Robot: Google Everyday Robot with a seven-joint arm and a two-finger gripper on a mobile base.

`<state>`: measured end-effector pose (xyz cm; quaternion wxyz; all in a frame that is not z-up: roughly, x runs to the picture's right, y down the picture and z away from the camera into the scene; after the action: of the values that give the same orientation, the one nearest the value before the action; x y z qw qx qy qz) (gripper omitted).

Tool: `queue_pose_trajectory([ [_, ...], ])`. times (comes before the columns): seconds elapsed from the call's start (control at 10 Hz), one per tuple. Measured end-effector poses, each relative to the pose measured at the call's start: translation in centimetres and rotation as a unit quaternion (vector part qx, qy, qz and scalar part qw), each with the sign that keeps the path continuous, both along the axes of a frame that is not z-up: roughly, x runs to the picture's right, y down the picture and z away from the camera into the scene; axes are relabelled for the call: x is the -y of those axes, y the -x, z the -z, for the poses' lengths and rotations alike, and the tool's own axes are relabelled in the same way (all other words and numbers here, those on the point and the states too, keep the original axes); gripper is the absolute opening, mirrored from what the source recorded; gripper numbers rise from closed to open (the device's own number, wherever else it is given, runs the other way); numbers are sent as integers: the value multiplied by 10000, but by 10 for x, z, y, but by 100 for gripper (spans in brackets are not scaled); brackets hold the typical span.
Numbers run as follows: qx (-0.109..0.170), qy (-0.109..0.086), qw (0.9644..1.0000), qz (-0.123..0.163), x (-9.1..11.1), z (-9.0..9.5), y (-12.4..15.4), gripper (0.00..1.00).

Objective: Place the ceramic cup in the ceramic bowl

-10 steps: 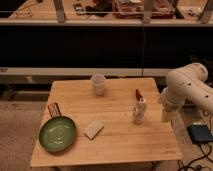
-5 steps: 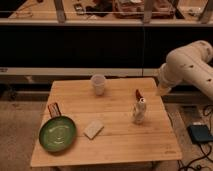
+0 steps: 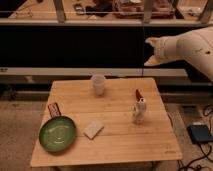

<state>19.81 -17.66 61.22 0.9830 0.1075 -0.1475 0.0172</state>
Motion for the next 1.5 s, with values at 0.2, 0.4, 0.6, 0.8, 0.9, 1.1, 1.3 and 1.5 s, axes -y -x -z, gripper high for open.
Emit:
queue_pose_trajectory([
  [0.2, 41, -54, 10000, -12, 3, 2, 1, 65],
  [0.4, 44, -56, 10000, -11, 3, 2, 2, 65],
  [0.6, 47, -54, 10000, -7, 3, 2, 2, 65],
  [0.8, 47, -52, 10000, -8, 3, 2, 2, 65],
  [0.9, 49, -53, 10000, -6, 3, 2, 2, 65],
  [1.1, 50, -57, 10000, 0, 3, 1, 2, 65],
  [1.3, 229, -153, 9994, 206, 14, -8, 25, 65],
  [1.5, 522, -276, 9971, 489, 26, -21, 63, 65],
])
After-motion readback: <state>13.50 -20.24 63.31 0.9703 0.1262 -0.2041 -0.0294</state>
